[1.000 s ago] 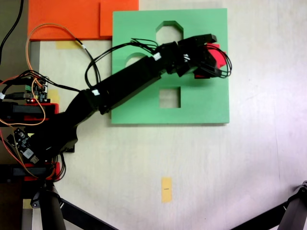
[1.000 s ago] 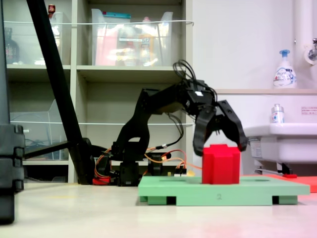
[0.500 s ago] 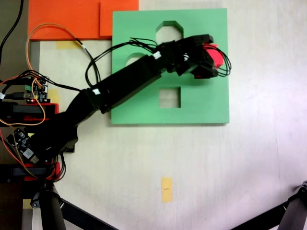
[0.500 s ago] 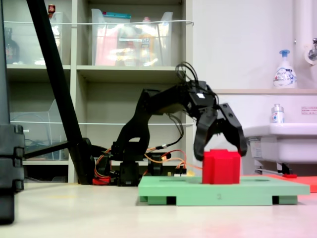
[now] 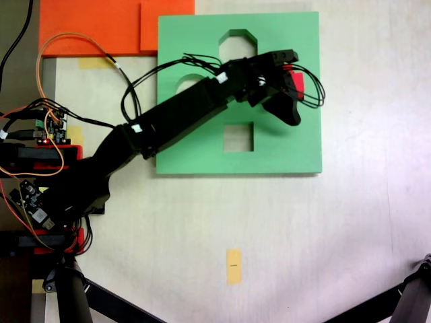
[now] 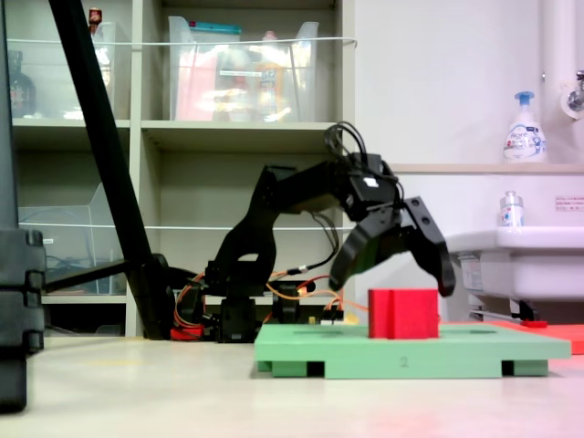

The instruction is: Put the cross columnar block into the corresponding hole

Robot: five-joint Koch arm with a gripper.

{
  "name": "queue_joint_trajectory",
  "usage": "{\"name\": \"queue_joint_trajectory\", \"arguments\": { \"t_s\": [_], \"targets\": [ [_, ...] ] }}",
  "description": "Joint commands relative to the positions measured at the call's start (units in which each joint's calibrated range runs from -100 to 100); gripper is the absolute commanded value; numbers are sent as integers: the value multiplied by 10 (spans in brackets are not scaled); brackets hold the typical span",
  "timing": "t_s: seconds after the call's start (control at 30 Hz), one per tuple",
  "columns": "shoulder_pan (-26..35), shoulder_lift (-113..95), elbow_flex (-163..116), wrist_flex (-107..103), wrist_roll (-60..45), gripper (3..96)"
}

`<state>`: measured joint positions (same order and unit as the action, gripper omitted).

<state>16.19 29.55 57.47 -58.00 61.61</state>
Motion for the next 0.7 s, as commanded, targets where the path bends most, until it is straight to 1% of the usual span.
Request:
{"name": "queue_joint_trajectory", "arguments": {
  "t_s": [0.03, 0.13, 0.27, 0.37, 0.43, 0.47, 0.5, 0.53, 0.6, 0.7],
  "targets": [
    [3, -15, 29, 9, 3, 825],
    [3, -54, 29, 9, 2, 825],
    [-1, -166, 31, -8, -6, 823],
    [-13, -284, 31, -33, -50, 813],
    [-28, -389, 31, -68, -95, 721],
    [-36, -438, 31, -79, -127, 652],
    [-43, -491, 31, -87, -172, 575],
    [-52, -540, 31, -90, -220, 539],
    [-62, -636, 31, -91, -253, 538],
    [-72, -723, 31, -87, -389, 531]
  ]
}}
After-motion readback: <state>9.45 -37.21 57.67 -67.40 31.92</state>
